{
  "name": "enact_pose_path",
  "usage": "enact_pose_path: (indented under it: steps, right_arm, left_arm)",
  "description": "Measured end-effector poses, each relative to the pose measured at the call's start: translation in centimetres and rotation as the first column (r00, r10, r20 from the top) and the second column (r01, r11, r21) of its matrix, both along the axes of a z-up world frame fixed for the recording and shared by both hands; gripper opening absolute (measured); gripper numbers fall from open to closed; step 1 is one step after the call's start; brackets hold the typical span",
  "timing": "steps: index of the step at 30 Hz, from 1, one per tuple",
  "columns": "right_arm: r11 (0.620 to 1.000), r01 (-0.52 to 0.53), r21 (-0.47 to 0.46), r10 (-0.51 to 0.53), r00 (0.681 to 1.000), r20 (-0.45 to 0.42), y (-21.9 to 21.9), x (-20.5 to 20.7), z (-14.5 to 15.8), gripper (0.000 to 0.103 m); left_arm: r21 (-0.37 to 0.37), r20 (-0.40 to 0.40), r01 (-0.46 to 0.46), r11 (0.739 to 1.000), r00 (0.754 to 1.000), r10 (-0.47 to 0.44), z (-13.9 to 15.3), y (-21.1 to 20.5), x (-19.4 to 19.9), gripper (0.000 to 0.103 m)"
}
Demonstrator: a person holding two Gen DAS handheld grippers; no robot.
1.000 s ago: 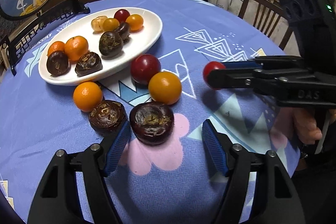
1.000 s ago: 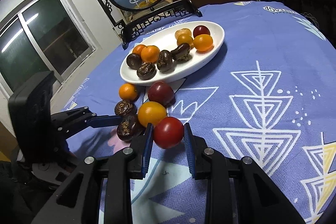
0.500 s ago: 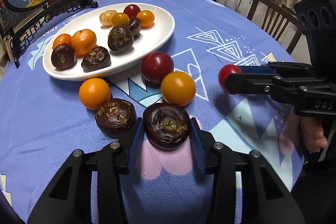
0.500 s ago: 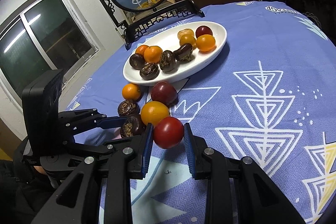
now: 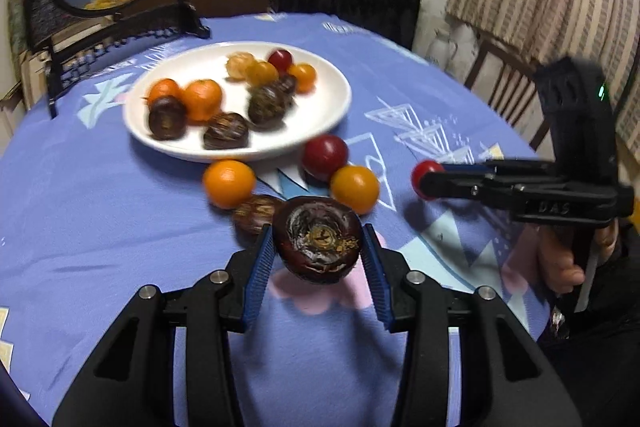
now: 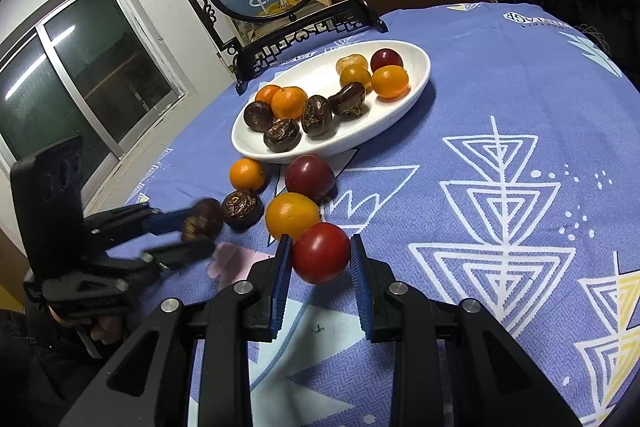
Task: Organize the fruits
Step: 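Lower the dark brown fruit and red tomato onto the plate, opening both tools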
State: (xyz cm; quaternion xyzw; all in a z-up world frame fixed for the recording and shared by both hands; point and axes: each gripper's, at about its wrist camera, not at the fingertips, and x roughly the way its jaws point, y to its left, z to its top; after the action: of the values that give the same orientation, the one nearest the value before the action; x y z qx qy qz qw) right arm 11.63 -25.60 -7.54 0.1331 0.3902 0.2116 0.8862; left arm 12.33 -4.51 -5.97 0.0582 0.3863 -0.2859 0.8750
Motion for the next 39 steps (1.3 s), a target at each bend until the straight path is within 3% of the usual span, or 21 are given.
enact_pose_path:
  steps: [4, 9, 12, 18, 26, 30, 39]
  right_arm:
    - [1.0, 0.009, -0.008, -0.009, 1.0, 0.0, 0.2, 0.0, 0.7, 0.029]
    - [1.0, -0.029, 0.004, 0.029, 0.997, 0.068, 1.0, 0.3, 4.8, 0.029]
    - [1.0, -0.02, 0.002, 0.02, 0.997, 0.079, 1.0, 1.8, 6.9, 0.029]
    - [0.997, 0.077, 0.007, -0.077, 0.997, 0.012, 0.2, 5.2, 9.3, 0.029]
    - [0.99, 0.131, -0.059, -0.134, 0.989, -0.056, -0.9, 5.3, 9.9, 0.029]
    - [0.992, 0.113, -0.065, -0.116, 0.992, -0.052, 0.1, 9.8, 9.5, 0.029]
    - [0.998, 0.051, -0.034, -0.053, 0.996, -0.072, 4.8, 18.5, 5.7, 0.031]
  left_arm:
    - [-0.039, 0.031, -0.038, 0.999, 0.999, 0.039, 1.8, 2.2, -0.1, 0.043]
    - [-0.031, 0.098, -0.059, 0.998, 0.993, 0.062, 4.1, 3.4, 0.9, 0.043]
    - [-0.025, 0.125, -0.064, 0.998, 0.99, 0.067, 5.4, 3.5, 2.9, 0.043]
    - [-0.025, 0.123, -0.056, 0.998, 0.991, 0.059, 6.5, 2.6, 9.0, 0.043]
    - [0.013, 0.088, -0.041, 0.999, 0.995, 0.04, 5.0, 0.1, 17.2, 0.043]
    - [0.032, 0.054, -0.056, 0.998, 0.997, 0.054, 3.5, -0.5, 20.6, 0.043]
    - [0.069, 0.013, -0.086, 0.994, 0.996, 0.086, 1.5, -0.4, 23.0, 0.045]
